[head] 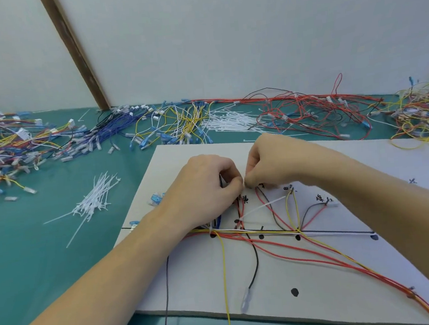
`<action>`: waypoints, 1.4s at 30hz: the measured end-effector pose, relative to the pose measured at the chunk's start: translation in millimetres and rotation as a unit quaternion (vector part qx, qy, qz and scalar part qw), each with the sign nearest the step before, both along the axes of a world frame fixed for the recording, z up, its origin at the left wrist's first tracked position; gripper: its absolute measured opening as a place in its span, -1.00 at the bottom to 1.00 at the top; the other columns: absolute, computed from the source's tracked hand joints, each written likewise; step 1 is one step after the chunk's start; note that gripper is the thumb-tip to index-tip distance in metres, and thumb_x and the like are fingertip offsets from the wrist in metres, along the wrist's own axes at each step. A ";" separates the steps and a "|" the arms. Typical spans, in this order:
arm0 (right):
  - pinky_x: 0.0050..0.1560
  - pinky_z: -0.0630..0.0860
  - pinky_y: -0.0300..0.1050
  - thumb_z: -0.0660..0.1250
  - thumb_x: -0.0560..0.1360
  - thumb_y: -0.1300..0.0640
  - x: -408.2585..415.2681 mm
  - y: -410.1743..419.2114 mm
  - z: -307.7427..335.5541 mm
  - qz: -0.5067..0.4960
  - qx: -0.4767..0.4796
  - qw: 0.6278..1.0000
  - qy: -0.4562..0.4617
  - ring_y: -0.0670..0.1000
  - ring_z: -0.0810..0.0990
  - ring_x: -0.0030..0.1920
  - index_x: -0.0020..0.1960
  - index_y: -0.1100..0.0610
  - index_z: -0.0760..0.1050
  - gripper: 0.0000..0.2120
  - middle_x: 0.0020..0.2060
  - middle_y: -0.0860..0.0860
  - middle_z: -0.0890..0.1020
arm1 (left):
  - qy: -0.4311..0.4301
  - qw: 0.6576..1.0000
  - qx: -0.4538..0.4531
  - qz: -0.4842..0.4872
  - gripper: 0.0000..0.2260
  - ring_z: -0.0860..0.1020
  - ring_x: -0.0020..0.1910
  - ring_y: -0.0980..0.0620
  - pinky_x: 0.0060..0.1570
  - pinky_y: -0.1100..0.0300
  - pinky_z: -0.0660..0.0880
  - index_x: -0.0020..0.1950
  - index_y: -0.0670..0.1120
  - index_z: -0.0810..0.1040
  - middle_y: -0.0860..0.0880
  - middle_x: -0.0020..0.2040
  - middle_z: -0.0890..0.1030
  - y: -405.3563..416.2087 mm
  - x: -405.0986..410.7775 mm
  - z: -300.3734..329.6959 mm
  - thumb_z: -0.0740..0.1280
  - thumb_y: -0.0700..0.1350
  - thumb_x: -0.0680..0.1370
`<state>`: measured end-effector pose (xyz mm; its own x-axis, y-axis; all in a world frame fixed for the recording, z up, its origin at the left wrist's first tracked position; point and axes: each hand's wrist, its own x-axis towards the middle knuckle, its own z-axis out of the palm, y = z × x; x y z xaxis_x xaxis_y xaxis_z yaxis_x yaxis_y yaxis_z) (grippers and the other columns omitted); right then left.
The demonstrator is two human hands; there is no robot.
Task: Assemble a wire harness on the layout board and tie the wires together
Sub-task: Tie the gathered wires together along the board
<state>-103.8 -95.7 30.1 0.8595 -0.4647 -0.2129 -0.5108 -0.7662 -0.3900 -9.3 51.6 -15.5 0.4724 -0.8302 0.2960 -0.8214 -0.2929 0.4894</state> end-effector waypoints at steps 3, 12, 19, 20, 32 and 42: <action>-0.21 0.70 -0.10 0.52 0.46 0.16 6.9 -5.2 6.7 -0.015 0.068 0.997 0.045 0.05 0.70 -0.34 -0.05 0.26 0.70 -0.84 -0.30 0.12 0.75 | 0.008 1.000 -0.001 0.004 -0.91 0.51 -0.18 0.33 -0.30 0.48 0.29 -0.16 0.06 0.68 0.17 -0.23 0.66 0.6 -0.3 0.1 0.39 -0.03 0.51; -0.45 0.55 -0.30 0.57 0.47 0.15 3.4 -14.5 4.8 -0.008 0.127 0.991 0.031 -0.13 0.63 -0.50 -0.12 0.14 0.65 -0.89 -0.42 0.00 0.70 | 0.008 1.000 -0.005 -0.012 -0.90 0.54 -0.15 0.21 -0.16 0.25 0.47 -0.10 0.07 0.71 0.14 -0.18 0.67 1.7 -2.9 2.3 0.39 -0.01 0.52; -0.34 0.58 -0.26 0.51 0.50 0.20 -10.5 -19.7 -8.6 0.008 0.144 0.989 -0.042 -0.09 0.62 -0.39 -0.16 0.07 0.67 -0.92 -0.38 -0.02 0.67 | -0.030 0.997 -0.029 -0.060 -0.95 0.44 0.03 0.07 -0.02 0.27 0.29 -0.04 0.15 0.71 0.12 -0.05 0.62 2.4 -10.3 4.4 0.46 0.02 0.53; -0.31 0.59 -0.21 0.50 0.51 0.19 -11.5 -19.8 -10.1 0.013 0.140 0.989 -0.047 -0.06 0.62 -0.37 -0.15 0.06 0.67 -0.92 -0.38 -0.02 0.67 | -0.028 0.997 -0.030 -0.062 -0.95 0.44 0.03 0.07 0.00 0.26 0.30 -0.05 0.14 0.72 0.12 -0.05 0.62 2.4 -10.4 4.7 0.46 0.02 0.53; -0.28 0.53 -0.14 0.39 0.53 0.13 -26.4 -14.0 -11.9 0.050 0.121 0.987 -0.094 -0.12 0.56 -0.41 -0.03 -0.05 0.69 -0.87 -0.42 -0.16 0.66 | 0.007 0.999 -0.001 -0.052 -0.95 0.43 0.11 0.05 0.12 0.15 0.38 -0.10 0.16 0.74 0.13 -0.01 0.58 0.0 -12.0 1.9 0.53 0.10 0.47; -0.01 0.63 0.09 0.47 0.49 0.02 -34.5 -0.8 -3.8 0.048 0.110 0.990 -0.076 0.04 0.68 -0.11 0.09 -0.07 0.64 -0.83 -0.22 -0.12 0.71 | 0.028 0.999 0.003 -0.045 -0.92 0.43 0.08 0.05 0.07 0.18 0.37 -0.11 0.14 0.75 0.14 -0.03 0.58 -0.8 -12.9 3.2 0.57 0.09 0.44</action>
